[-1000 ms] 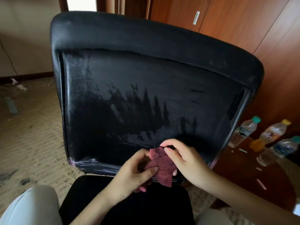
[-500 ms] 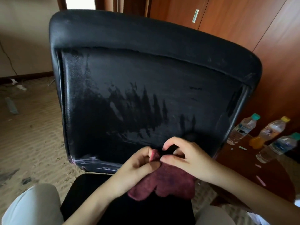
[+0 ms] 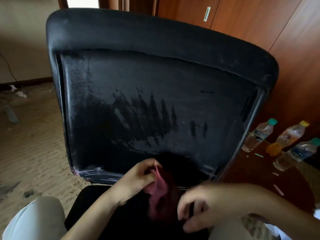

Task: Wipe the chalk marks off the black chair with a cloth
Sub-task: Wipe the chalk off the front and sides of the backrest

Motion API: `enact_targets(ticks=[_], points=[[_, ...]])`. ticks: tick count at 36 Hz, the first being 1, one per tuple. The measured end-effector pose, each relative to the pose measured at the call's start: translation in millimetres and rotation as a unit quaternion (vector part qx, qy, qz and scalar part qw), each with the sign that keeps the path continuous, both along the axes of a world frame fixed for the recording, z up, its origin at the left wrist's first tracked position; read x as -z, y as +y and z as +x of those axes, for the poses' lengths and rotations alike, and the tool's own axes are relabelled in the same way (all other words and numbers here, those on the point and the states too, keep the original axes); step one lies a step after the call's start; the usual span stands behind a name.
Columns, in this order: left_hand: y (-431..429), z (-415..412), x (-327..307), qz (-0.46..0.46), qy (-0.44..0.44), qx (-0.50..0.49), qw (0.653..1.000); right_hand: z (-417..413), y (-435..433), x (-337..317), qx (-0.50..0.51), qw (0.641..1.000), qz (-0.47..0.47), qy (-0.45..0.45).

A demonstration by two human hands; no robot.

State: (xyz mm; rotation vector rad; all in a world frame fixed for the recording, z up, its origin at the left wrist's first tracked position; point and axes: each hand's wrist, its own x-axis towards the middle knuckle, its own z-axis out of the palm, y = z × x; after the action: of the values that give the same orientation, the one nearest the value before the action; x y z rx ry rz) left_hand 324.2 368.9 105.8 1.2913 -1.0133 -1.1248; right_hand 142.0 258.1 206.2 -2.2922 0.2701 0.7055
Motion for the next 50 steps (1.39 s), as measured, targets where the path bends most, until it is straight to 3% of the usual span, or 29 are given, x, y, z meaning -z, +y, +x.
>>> enact_targets(ticks=[2, 4, 6, 9, 13, 18, 20, 23, 25, 26, 28, 29, 33, 39, 43, 46, 50], points=[[0.9, -1.7, 2.1, -0.016, 0.01, 0.002, 1.0, -0.9, -3.9, 21.5, 0.069, 0.987, -0.113, -0.091], [2.8, -3.7, 3.1, -0.029, 0.08, 0.014, 0.996, -3.1, -9.3, 41.2, 0.166, 0.954, -0.189, -0.165], [4.4, -3.8, 2.6, -0.034, 0.161, 0.045, 0.985, -4.4, -14.0, 55.7, 0.247, 0.948, -0.105, -0.17], [5.2, -1.7, 0.8, -0.043, 0.208, 0.087, 0.973, -1.2, -14.3, 60.2, 0.268, 0.947, 0.073, -0.161], [1.1, -1.5, -2.4, -0.057, 0.197, 0.074, 0.976, 0.2, -17.6, 54.3, 0.286, 0.918, 0.109, -0.254], [-3.9, 3.3, -10.3, -0.068, 0.07, 0.025, 0.995, 1.4, -22.4, 19.5, 0.335, 0.832, 0.048, -0.44], [-6.7, 5.0, -14.4, -0.084, 0.022, -0.009, 0.996, 3.1, -28.7, -6.9, 0.374, 0.769, -0.016, -0.517], [-11.7, -0.6, -22.8, -0.123, -0.098, -0.096, 0.983, 6.6, -43.4, -48.5, 0.375, 0.665, -0.202, -0.614], [-14.6, -2.2, -27.7, -0.162, -0.302, -0.181, 0.922, 14.8, -52.5, -61.9, 0.325, 0.599, -0.358, -0.638], [-16.7, -1.9, -28.9, -0.174, -0.427, -0.216, 0.86, 21.6, -56.1, -62.0, 0.287, 0.578, -0.43, -0.631], [-21.8, -1.6, -29.5, -0.162, -0.593, -0.262, 0.744, 36.0, -64.0, -50.8, 0.207, 0.579, -0.543, -0.571], [-24.2, -0.9, -29.0, -0.149, -0.63, -0.277, 0.71, 41.3, -68.4, -41.8, 0.167, 0.591, -0.591, -0.523], [-28.1, 7.7, -20.7, -0.124, -0.677, -0.323, 0.65, 41.3, -92.2, -20.5, 0.074, 0.597, -0.703, -0.379], [-22.1, 19.2, -15.7, -0.129, -0.631, -0.382, 0.663, 51.8, -94.5, -6.5, 0.093, 0.569, -0.735, -0.356], [-24.3, 18.8, -11.5, -0.131, -0.627, -0.378, 0.668, 49.7, -94.2, 33.0, 0.044, 0.563, -0.747, -0.352], [-25.9, 16.1, -7.3, -0.134, -0.635, -0.368, 0.665, 37.6, -89.0, 83.7, -0.021, 0.588, -0.733, -0.34], [-24.5, 14.2, -0.6, -0.13, -0.642, -0.36, 0.664, 17.6, -78.9, 152.3, -0.133, 0.654, -0.701, -0.251]])
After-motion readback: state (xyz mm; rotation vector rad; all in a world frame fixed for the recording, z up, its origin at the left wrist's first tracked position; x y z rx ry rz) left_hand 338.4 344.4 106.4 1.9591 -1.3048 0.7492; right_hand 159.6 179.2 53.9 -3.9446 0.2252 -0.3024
